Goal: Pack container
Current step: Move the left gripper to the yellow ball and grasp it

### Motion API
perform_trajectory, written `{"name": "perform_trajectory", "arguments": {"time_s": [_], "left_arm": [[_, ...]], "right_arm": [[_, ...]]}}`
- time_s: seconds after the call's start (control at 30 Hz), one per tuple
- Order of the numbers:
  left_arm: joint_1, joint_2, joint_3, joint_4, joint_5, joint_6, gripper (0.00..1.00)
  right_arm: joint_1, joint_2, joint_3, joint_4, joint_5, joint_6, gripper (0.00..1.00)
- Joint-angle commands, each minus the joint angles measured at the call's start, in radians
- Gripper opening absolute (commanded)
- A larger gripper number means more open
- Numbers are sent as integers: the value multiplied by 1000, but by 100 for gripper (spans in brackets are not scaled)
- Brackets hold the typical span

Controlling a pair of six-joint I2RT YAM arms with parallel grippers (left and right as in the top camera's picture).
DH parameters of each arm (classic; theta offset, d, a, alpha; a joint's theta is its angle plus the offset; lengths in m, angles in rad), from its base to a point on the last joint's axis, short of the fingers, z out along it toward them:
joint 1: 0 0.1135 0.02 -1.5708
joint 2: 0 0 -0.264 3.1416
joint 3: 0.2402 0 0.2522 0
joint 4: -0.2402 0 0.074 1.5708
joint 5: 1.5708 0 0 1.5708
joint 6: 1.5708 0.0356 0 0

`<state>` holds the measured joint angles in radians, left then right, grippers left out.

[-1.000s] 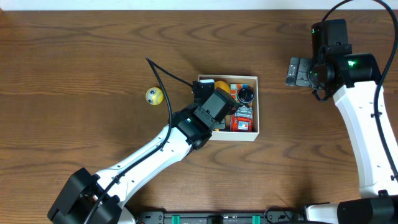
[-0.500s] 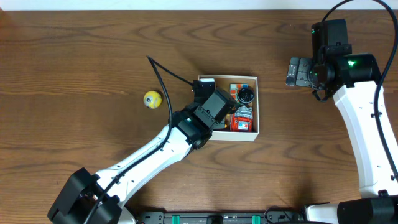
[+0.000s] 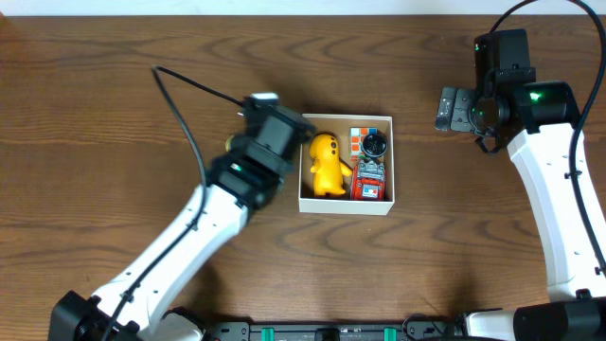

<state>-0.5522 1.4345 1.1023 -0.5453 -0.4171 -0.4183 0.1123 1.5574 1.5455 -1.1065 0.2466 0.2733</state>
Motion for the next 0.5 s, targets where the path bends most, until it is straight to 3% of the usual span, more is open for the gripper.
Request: {"name": "perform_trajectory", "arguments": {"time_s": [0.0, 0.17, 0.27, 0.47], "left_arm": [[81, 23, 21, 27, 45, 145, 50], [175, 88, 21, 140, 127, 242, 53], [220, 143, 21, 190, 129, 242, 65], [277, 278, 21, 242, 129, 242, 76]], "right_arm": [[-6, -8, 14, 0, 8, -1, 99], [-6, -8, 14, 0, 8, -1, 99], [-6, -8, 14, 0, 8, -1, 99], [-6, -8, 14, 0, 8, -1, 99]]}}
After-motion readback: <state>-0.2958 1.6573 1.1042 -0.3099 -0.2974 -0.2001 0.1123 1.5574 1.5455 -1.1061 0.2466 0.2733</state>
